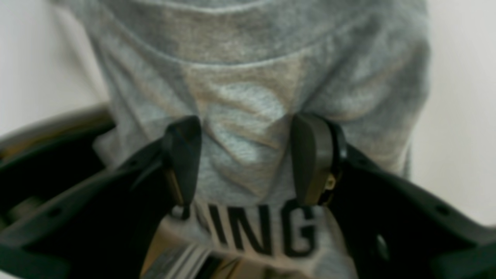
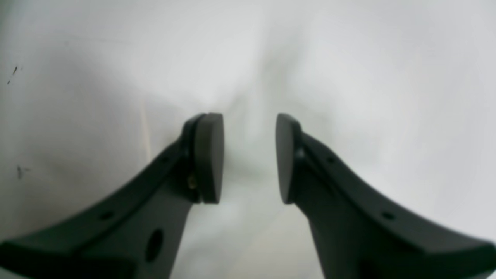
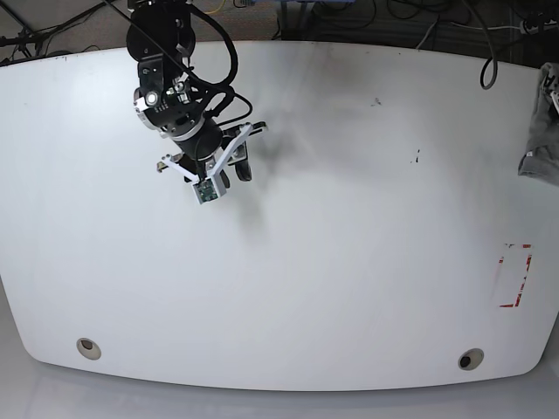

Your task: Fold the T-shirt properly

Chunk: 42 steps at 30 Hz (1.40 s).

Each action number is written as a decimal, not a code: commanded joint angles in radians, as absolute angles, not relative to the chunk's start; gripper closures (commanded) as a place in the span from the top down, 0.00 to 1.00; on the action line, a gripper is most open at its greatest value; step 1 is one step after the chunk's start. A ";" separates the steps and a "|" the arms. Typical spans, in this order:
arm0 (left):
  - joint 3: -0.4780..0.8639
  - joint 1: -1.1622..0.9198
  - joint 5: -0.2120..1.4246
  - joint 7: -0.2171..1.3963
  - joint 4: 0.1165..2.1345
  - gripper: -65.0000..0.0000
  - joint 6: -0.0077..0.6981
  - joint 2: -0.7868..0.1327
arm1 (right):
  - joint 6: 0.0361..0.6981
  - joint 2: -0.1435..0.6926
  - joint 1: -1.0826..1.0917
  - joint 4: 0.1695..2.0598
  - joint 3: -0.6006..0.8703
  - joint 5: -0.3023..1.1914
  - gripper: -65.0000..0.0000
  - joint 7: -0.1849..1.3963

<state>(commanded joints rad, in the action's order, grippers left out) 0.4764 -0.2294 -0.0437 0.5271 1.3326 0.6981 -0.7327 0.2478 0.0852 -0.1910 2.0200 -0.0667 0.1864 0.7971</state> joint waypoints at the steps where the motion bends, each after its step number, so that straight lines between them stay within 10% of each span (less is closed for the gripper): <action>1: 0.476 -0.229 -0.044 0.538 1.362 0.52 0.698 -0.720 | 0.248 0.085 -0.193 2.018 -0.067 0.186 0.32 0.771; 21: 0.616 -0.262 -0.053 0.578 1.963 0.52 0.698 -0.275 | 0.246 0.245 -0.430 2.000 -0.022 0.174 0.32 0.309; 42: 0.449 -0.544 -0.047 0.344 1.985 0.45 0.691 0.021 | 0.246 0.242 -0.780 1.995 0.056 0.174 0.32 0.136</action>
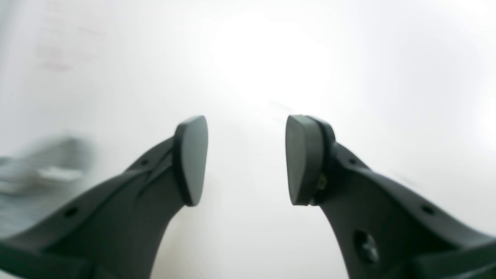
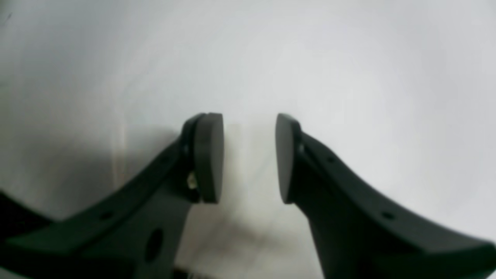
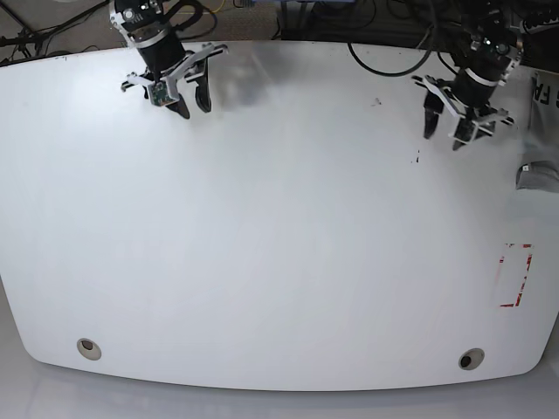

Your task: Fold the T-shirt properly

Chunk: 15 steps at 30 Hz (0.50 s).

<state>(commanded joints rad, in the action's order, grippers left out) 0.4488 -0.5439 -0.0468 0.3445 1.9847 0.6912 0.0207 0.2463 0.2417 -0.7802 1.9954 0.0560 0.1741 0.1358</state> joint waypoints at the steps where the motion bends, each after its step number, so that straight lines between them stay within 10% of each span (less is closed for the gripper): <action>1: 0.444 -0.562 -0.047 0.340 1.985 0.45 0.691 0.028 | 0.246 0.242 -0.797 1.995 0.056 0.174 0.32 0.128; 15: 0.441 -0.924 0.077 0.334 1.988 0.45 0.696 0.073 | 0.246 0.205 -1.023 1.914 0.099 0.174 0.32 0.012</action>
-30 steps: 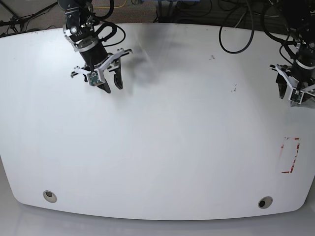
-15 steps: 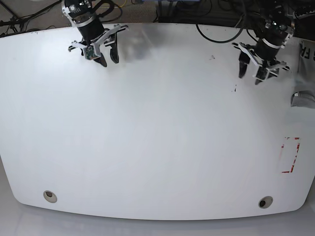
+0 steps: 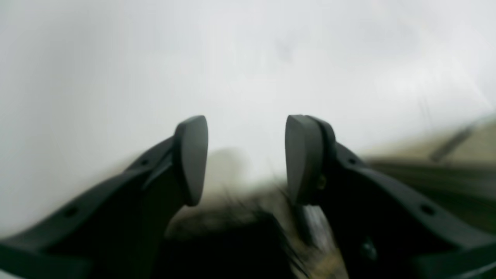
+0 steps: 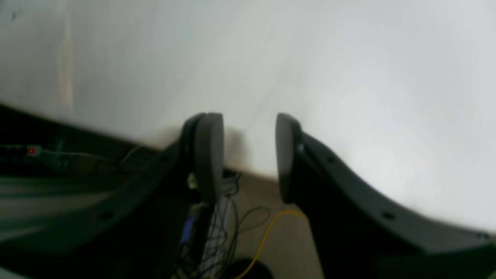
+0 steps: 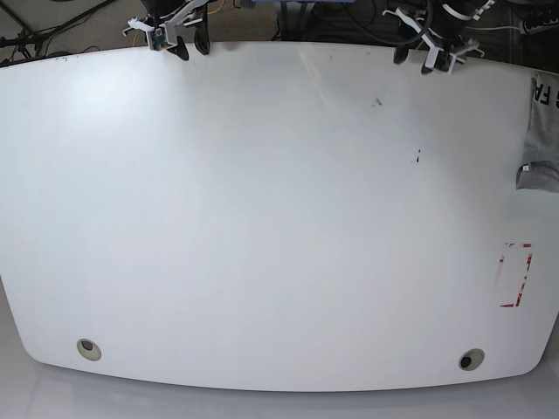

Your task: Fold the T-shirt properly

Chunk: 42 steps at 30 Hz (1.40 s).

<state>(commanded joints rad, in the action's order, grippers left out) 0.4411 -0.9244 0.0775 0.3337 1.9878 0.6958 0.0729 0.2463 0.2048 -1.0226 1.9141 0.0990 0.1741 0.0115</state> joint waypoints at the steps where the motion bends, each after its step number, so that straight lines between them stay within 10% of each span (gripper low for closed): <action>1: 0.441 -0.943 0.079 0.334 1.986 0.45 0.696 0.073 | 0.246 0.196 -1.030 1.906 0.107 0.174 0.32 0.010; 14: 0.403 -1.015 0.084 0.334 1.705 0.45 0.696 -0.007 | 0.302 0.157 -1.112 1.755 0.130 0.174 0.32 0.010; 42: 0.286 -0.424 -0.094 0.329 0.697 0.45 0.630 -0.102 | 0.329 0.130 -0.650 0.917 0.085 0.139 0.32 0.008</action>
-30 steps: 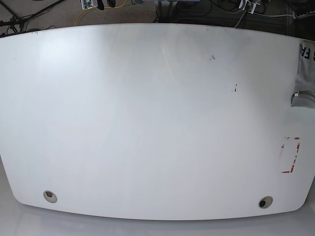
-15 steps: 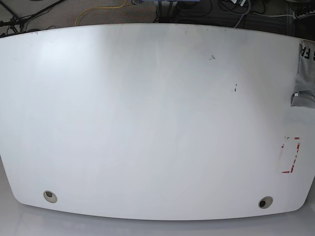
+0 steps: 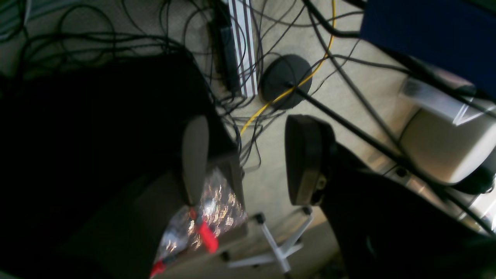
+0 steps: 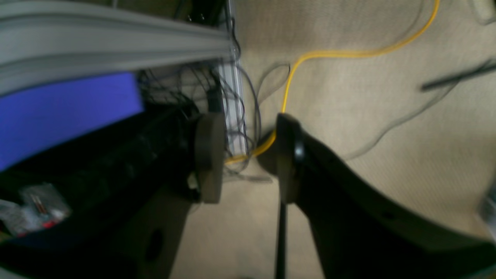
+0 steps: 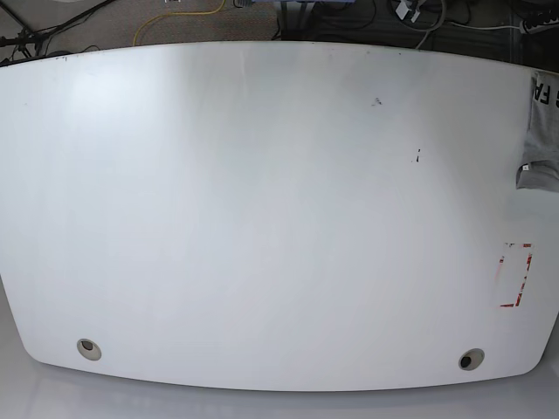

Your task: Fold the T-shirt properly

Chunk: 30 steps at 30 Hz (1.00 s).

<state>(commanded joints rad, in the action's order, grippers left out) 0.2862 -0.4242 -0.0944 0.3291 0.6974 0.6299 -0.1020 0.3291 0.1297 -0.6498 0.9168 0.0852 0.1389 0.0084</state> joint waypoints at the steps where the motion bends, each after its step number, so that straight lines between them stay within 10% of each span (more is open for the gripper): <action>1: 0.285 -0.398 -0.097 0.325 0.650 0.45 0.601 -0.102 | 0.334 0.130 -0.619 0.875 0.081 0.125 0.32 0.004; 14: 0.143 -0.171 -0.102 0.159 0.271 0.46 0.295 -0.105 | 0.335 0.120 -0.366 0.479 0.073 0.059 0.33 -0.087; 30: 0.114 -0.113 -0.102 0.159 0.223 0.45 0.188 -0.085 | 0.335 0.120 -0.289 0.377 0.073 0.059 0.33 -0.087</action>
<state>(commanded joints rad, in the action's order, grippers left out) 0.1143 -0.1128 -0.1020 0.1588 0.2232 0.1880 -0.0852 0.3353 0.1204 -0.2892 0.3767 0.0729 0.0591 -0.0867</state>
